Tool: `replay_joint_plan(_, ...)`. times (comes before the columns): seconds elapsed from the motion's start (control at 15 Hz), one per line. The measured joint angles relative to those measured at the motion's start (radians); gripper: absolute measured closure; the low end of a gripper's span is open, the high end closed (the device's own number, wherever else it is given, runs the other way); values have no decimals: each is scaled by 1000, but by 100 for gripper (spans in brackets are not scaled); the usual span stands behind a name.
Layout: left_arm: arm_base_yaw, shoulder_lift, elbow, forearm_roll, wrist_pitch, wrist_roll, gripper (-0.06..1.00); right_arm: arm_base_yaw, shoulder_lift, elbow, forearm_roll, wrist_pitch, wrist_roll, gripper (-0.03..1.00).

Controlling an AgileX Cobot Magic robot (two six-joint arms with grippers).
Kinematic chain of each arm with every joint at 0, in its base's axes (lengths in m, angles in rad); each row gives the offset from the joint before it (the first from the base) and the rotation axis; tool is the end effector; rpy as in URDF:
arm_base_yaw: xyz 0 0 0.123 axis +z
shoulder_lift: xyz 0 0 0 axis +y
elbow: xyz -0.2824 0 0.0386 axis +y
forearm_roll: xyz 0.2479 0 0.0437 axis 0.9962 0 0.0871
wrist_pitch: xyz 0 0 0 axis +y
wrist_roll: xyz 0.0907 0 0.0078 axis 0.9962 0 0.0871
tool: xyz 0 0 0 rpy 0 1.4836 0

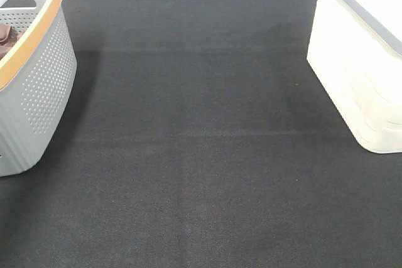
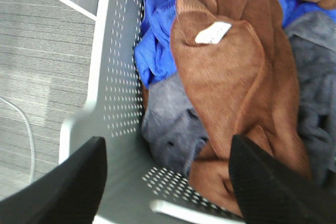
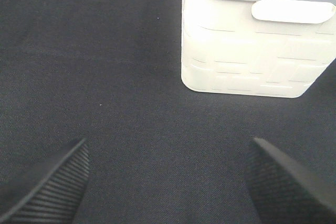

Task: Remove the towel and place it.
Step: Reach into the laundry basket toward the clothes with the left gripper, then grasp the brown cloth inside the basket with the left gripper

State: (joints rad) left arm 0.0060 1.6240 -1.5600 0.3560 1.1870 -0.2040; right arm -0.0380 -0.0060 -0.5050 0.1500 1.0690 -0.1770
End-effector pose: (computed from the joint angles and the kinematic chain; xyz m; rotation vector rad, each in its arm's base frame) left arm 0.3394 0.0315 0.3523 -0.1926 2.6672 0.4261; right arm -0.0067 0.0122 0.2786 -0.1498 2.0273 0.0442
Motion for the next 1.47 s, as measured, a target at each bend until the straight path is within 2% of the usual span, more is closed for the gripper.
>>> replay_joint_plan(0.2, 2, 67, -30, 120, -30, 91, 30, 0, 0, 0, 0, 0, 0, 20)
replay_joint_plan(0.33, 24, 97, -30, 128, -57, 73, 30, 0, 0, 0, 0, 0, 0, 20)
replay_joint_plan(0.53, 94, 142, -30, 42, -70, -36, 30, 0, 0, 0, 0, 0, 0, 20)
replay_joint_plan(0.67, 137, 180, -30, -52, -94, -51, 30, 0, 0, 0, 0, 0, 0, 20)
replay_joint_plan(0.73, 161, 202, -30, -126, -132, -56, 30, 0, 0, 0, 0, 0, 0, 20)
replay_joint_plan(0.8, 168, 210, -30, -154, -149, -59, 30, 0, 0, 0, 0, 0, 0, 20)
replay_joint_plan(0.87, 189, 227, -30, -220, -192, -79, 30, 0, 0, 0, 0, 0, 0, 20)
replay_joint_plan(1.13, 248, 252, -34, -356, -255, -109, 30, 0, 0, 0, 0, 0, 0, 20)
replay_joint_plan(1.2, 257, 258, -35, -395, -273, -111, 30, 0, 0, 0, 0, 0, 0, 20)
replay_joint_plan(1.27, 257, 258, -35, -395, -273, -111, 30, 0, 0, 0, 0, 0, 0, 20)
replay_joint_plan(1.47, 258, 273, -35, -506, -365, -114, 30, 0, 0, 0, 0, 0, 0, 20)
